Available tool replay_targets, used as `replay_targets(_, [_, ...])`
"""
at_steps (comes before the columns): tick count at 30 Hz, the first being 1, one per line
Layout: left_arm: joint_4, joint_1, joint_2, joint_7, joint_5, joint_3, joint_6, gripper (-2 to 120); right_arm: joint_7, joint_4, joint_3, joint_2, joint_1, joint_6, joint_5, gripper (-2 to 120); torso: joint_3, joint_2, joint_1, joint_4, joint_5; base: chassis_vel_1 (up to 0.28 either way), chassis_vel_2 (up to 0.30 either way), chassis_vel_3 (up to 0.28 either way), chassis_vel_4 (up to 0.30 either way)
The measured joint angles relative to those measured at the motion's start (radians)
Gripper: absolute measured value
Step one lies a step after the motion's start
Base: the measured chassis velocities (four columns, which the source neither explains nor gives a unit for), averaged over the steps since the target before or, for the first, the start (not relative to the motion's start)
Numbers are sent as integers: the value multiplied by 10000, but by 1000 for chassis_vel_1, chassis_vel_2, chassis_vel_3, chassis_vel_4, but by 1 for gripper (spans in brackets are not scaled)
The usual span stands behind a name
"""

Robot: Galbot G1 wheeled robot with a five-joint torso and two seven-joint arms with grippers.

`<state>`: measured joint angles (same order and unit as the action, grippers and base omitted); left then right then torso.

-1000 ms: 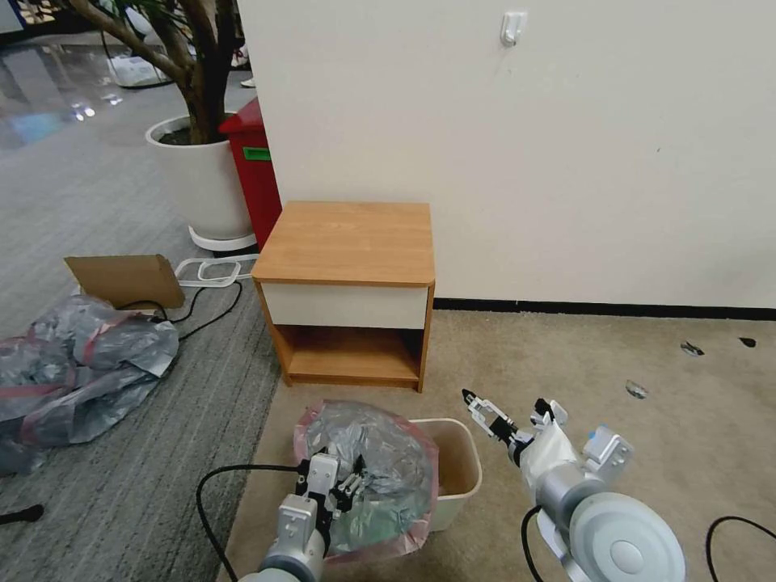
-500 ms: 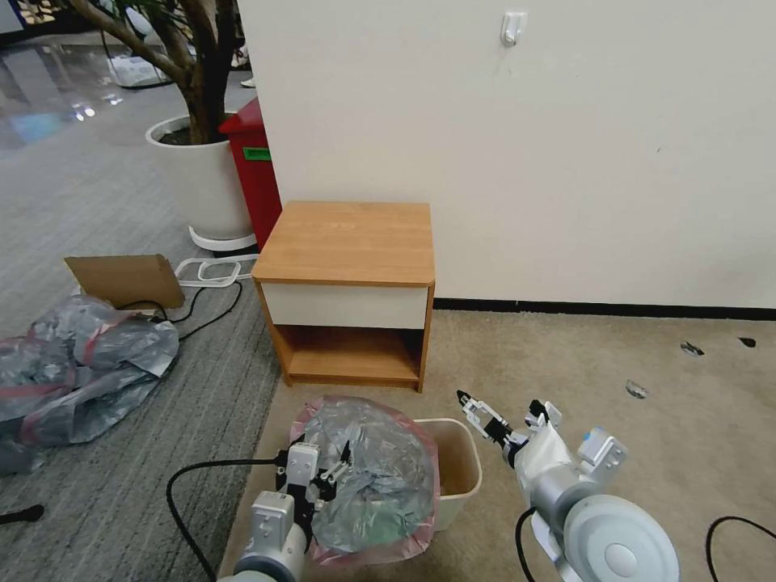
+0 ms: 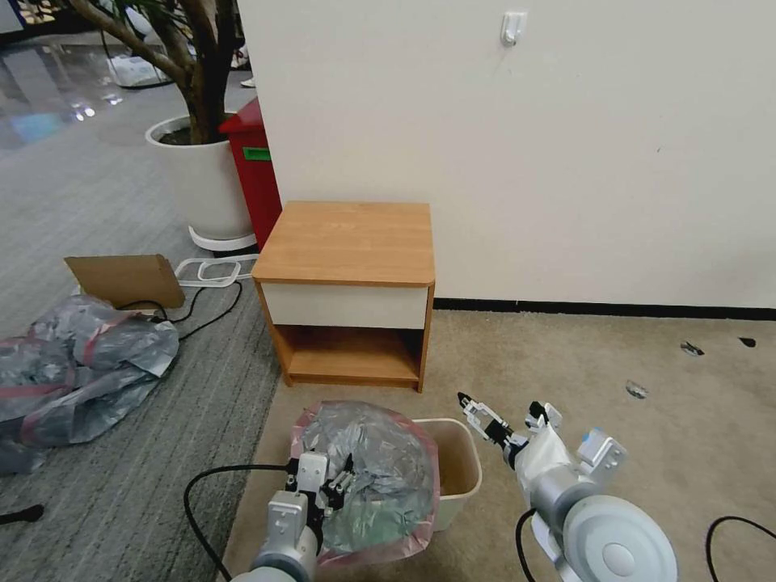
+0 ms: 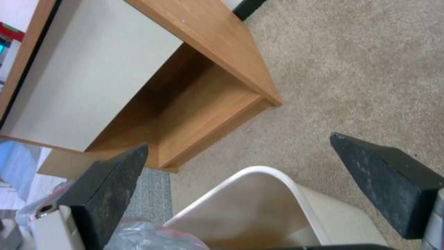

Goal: Pick up the garbage bag from the table and place it over the trash can.

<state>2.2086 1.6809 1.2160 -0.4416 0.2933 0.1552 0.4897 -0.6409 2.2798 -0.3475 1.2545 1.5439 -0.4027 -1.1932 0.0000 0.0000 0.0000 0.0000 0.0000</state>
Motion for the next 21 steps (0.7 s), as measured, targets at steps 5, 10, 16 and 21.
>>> replay_targets(5, [143,26,21,-51,36,38,2,64,161,-128,28,0,-31,5,139,100,0,0,1,0,0,0,0,0,0])
replay_targets(10, [169,-25,-15,-288,253,64,117,63,237,-218,42,15,-33,27,265,100,0,-1,0,0,0,0,0,0,0])
replay_targets(16, [24,-286,-32,-542,696,-7,468,62,242,-257,67,59,-21,62,323,100,0,-1,0,0,0,0,0,0,0])
replay_targets(21, [-134,-534,-71,-738,974,-115,729,56,243,-257,68,75,-7,78,341,100,0,0,0,0,0,0,0,0,0])
